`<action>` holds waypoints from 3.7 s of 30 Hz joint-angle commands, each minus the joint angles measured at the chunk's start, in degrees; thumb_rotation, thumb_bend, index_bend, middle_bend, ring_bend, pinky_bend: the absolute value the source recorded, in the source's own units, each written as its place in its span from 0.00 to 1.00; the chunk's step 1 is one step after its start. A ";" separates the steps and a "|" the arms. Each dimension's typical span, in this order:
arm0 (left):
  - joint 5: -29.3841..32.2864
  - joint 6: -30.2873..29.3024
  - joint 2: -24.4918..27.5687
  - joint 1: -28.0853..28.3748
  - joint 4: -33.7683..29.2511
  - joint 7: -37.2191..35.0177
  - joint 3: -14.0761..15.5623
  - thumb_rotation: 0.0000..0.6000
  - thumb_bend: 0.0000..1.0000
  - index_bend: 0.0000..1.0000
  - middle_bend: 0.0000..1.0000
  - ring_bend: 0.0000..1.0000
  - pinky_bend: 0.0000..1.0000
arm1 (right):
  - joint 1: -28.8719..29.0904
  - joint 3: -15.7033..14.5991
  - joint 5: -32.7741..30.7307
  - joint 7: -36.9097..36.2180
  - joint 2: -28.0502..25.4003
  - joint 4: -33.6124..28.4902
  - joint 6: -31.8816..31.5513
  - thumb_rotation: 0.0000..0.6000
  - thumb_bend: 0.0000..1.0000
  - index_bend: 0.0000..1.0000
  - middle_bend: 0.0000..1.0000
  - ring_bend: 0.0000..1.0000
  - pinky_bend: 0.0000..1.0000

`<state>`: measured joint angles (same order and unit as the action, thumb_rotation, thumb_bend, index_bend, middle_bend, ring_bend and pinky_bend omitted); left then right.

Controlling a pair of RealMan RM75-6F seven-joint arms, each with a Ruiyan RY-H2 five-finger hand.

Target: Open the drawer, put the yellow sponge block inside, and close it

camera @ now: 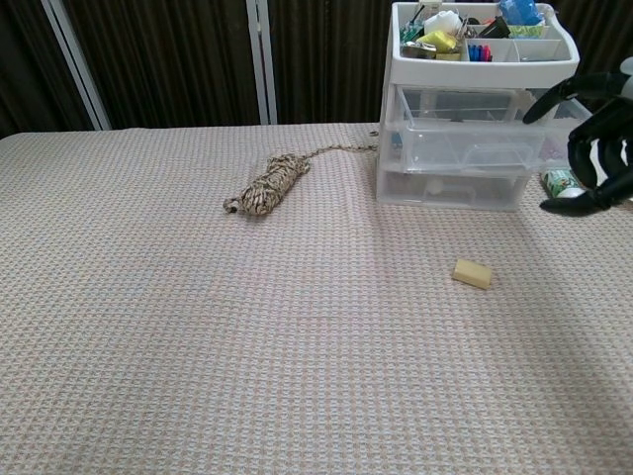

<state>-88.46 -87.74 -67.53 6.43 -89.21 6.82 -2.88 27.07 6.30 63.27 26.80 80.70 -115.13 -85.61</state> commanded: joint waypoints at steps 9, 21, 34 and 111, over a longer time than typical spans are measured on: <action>-0.12 -0.16 -0.05 -0.02 0.14 -0.28 -0.03 1.00 0.15 0.04 0.00 0.00 0.00 | -2.83 -6.70 7.46 1.64 2.77 7.82 3.33 1.00 0.07 0.29 0.71 0.71 0.75; 0.05 -0.04 0.02 -0.01 0.05 -0.66 -0.08 1.00 0.15 0.04 0.00 0.00 0.00 | -0.75 -0.68 -0.57 4.25 9.90 19.41 8.48 1.00 0.12 0.34 0.74 0.73 0.75; 0.29 0.28 0.19 0.06 -0.06 -1.09 -0.10 1.00 0.15 0.04 0.00 0.00 0.00 | 1.52 1.44 -3.35 8.87 15.46 28.25 11.98 1.00 0.14 0.31 0.76 0.74 0.75; 0.94 1.05 0.46 0.19 -0.65 -1.62 -0.07 1.00 0.15 0.04 0.00 0.00 0.00 | 3.75 7.10 -10.51 9.44 23.99 32.99 12.30 1.00 0.35 0.58 0.79 0.78 0.75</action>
<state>-87.52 -86.69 -67.07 6.63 -89.86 5.20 -2.95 31.26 13.71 51.80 37.03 105.37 -81.06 -72.70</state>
